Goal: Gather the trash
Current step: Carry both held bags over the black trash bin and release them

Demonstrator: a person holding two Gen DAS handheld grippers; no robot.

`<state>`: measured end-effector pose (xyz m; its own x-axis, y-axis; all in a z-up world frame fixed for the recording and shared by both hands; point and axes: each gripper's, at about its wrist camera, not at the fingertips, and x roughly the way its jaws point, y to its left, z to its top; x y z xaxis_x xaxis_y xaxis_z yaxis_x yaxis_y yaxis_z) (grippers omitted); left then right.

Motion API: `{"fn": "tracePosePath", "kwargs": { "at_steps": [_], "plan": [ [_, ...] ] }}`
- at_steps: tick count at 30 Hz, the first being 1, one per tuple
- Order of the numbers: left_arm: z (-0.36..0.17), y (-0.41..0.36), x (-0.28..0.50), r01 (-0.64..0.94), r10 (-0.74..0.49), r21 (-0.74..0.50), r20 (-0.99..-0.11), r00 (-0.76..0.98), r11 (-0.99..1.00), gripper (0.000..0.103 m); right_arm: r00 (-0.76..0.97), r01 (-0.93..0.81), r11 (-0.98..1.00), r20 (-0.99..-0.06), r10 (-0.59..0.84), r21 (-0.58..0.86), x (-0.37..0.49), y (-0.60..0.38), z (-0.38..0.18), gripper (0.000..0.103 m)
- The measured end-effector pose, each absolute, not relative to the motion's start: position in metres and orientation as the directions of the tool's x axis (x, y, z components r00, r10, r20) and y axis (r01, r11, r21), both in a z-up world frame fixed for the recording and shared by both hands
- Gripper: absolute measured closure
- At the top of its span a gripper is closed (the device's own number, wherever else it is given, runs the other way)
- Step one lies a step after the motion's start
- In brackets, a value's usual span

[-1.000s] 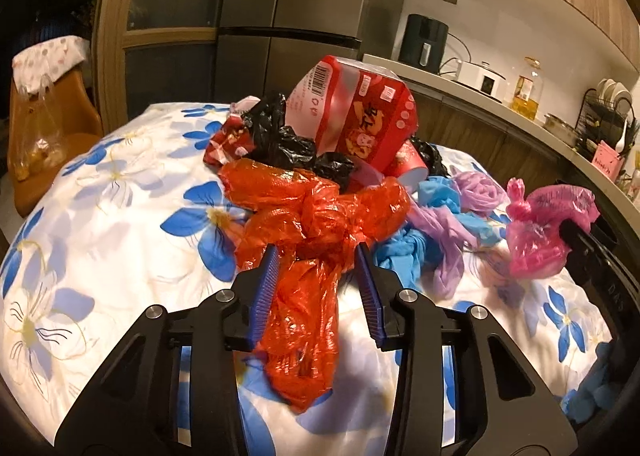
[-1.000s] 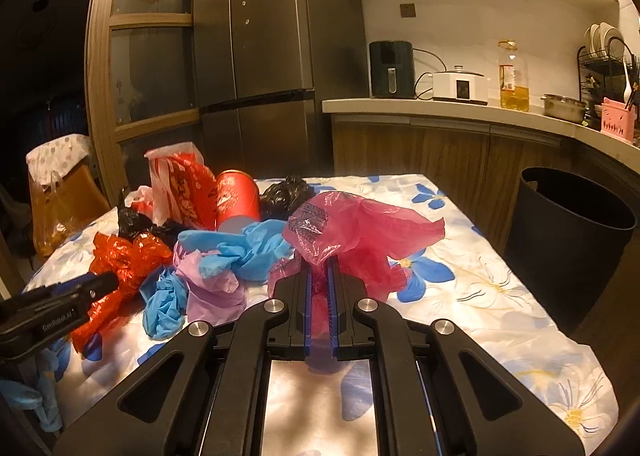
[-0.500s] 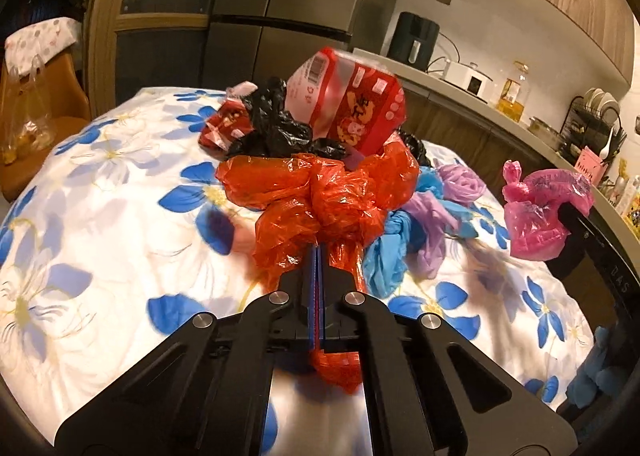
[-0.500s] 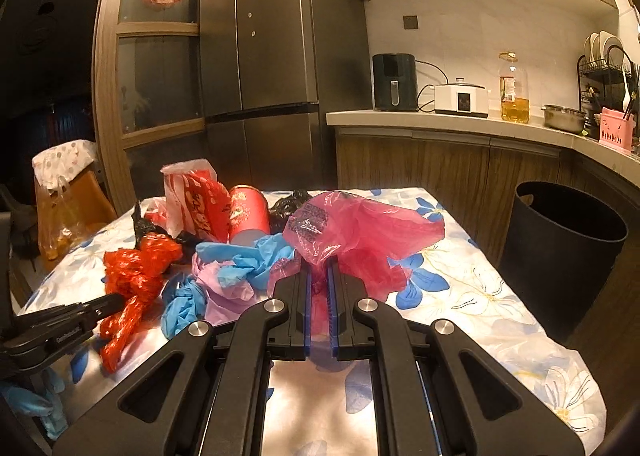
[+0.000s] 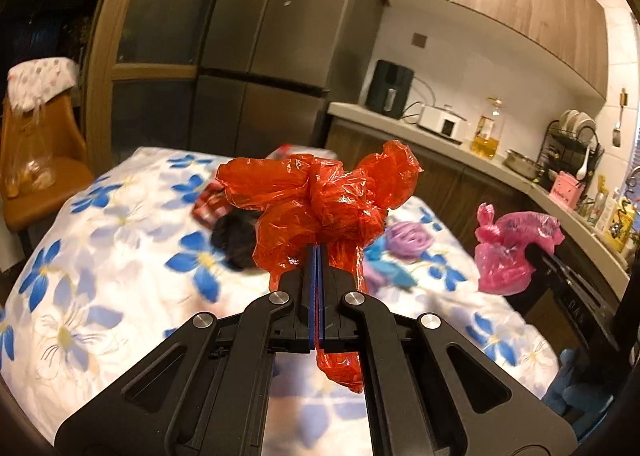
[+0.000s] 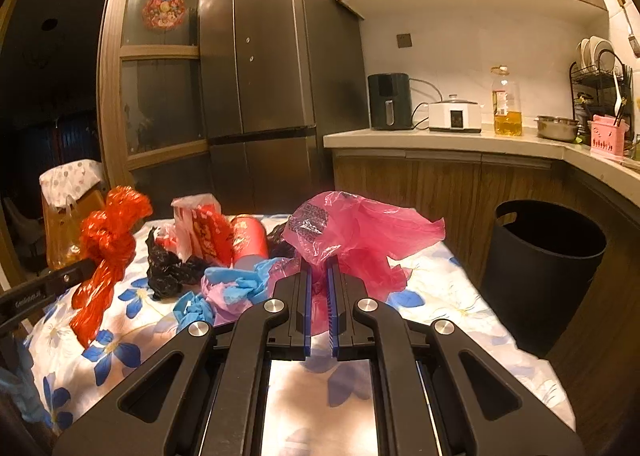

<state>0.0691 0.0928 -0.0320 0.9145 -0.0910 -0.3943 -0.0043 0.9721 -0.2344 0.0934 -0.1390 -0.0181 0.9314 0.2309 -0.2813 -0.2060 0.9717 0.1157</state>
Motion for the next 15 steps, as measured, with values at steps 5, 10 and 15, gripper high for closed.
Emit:
{"fn": "tracePosePath", "kwargs": {
  "at_steps": [5, 10, 15],
  "plan": [
    [-0.014, 0.061, 0.081, 0.067, -0.144, -0.219, -0.356, 0.923, 0.973, 0.103, 0.946, -0.174, 0.978, -0.257, 0.198, 0.11, 0.088, -0.16, -0.006, 0.096],
    [0.003, 0.019, 0.096, 0.162, -0.218, -0.192, -0.319, 0.923, 0.968, 0.103, 0.966, -0.121, 0.987, -0.219, 0.141, 0.102, 0.086, -0.188, 0.008, 0.096],
    [0.019, -0.029, 0.116, 0.265, -0.307, -0.177, -0.284, 0.908, 0.948, 0.103, 0.981, -0.037, 0.996, -0.189, 0.052, 0.086, 0.091, -0.222, 0.017, 0.097]
  ]
}}
